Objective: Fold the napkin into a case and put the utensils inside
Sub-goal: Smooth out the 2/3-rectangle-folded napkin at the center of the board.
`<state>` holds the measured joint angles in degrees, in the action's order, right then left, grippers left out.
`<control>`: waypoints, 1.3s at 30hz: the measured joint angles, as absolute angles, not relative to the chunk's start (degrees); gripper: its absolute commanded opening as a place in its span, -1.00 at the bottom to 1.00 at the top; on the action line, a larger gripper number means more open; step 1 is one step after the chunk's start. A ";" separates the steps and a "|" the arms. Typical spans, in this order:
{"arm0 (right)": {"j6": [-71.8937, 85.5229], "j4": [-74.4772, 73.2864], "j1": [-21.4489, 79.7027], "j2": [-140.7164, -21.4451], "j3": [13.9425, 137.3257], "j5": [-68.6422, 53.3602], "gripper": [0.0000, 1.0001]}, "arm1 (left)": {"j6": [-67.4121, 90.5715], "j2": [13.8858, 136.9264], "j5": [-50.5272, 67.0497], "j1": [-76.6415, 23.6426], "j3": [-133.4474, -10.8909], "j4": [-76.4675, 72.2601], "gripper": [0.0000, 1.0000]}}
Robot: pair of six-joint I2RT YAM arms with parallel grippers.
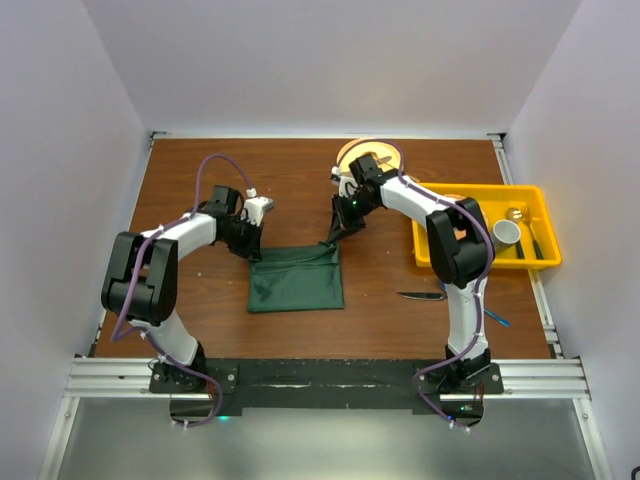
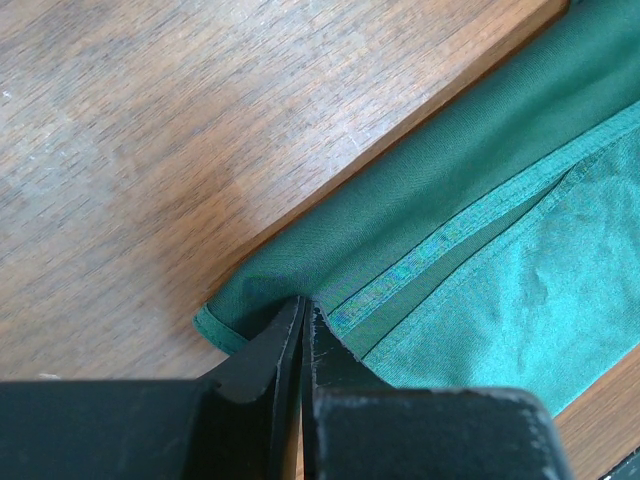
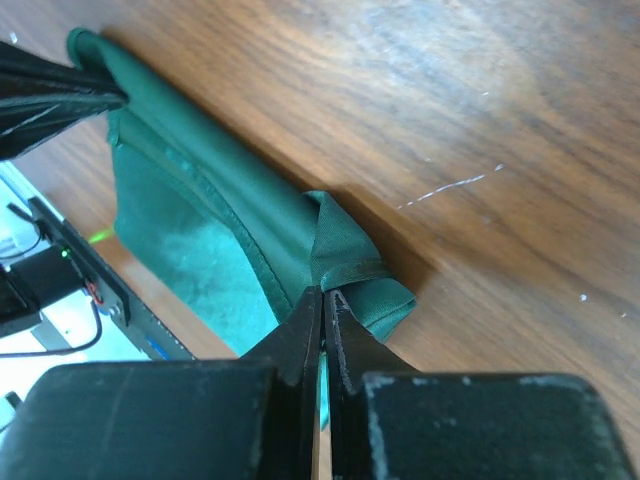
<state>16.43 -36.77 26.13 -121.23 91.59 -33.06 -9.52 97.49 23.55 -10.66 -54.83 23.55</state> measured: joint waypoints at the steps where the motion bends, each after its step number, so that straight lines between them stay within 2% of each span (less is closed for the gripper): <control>1: 16.16 -36.97 26.13 -120.99 91.59 -33.21 -1.00 | -9.47 97.49 23.53 -10.68 -54.83 23.55 -0.86; 7: 12.73 -38.09 26.41 -119.37 90.24 -33.61 -1.00 | -8.97 97.41 23.22 -10.70 -54.83 23.59 -0.85; 10: 10.79 -37.80 27.09 -118.37 86.89 -32.84 -1.00 | -8.82 97.34 23.14 -10.70 -54.83 23.83 -0.77; 13: 8.86 -36.75 27.83 -118.39 83.26 -31.59 -1.00 | -8.75 96.99 23.14 -10.70 -54.72 24.56 -0.59; 14: 8.43 -36.42 28.03 -118.45 82.26 -31.05 -1.00 | -8.82 96.77 23.44 -10.70 -54.68 25.08 -0.46; 16: 7.86 -35.62 28.21 -118.56 80.73 -31.16 -1.00 | -9.63 95.98 24.32 -10.63 -54.35 26.00 -0.36; 18: 7.64 -35.07 28.23 -118.48 80.49 -31.09 -1.00 | -11.27 94.28 26.26 -10.41 -53.71 27.16 -0.18; 20: 7.42 -34.76 28.23 -118.43 80.31 -31.18 -1.00 | -13.56 91.18 28.08 -10.15 -53.12 28.45 -0.09; 24: 6.90 -34.20 28.23 -118.32 80.23 -31.00 -1.00 | -21.02 84.20 31.92 -9.98 -52.86 29.93 -0.02; 30: 4.80 -33.26 28.29 -118.65 82.43 -28.32 -1.00 | -32.16 82.17 35.48 -10.28 -50.92 29.50 0.03; 39: 0.75 -32.93 28.12 -119.87 88.66 -24.99 -0.98 | -45.98 80.84 31.46 -17.15 -46.15 23.33 -0.01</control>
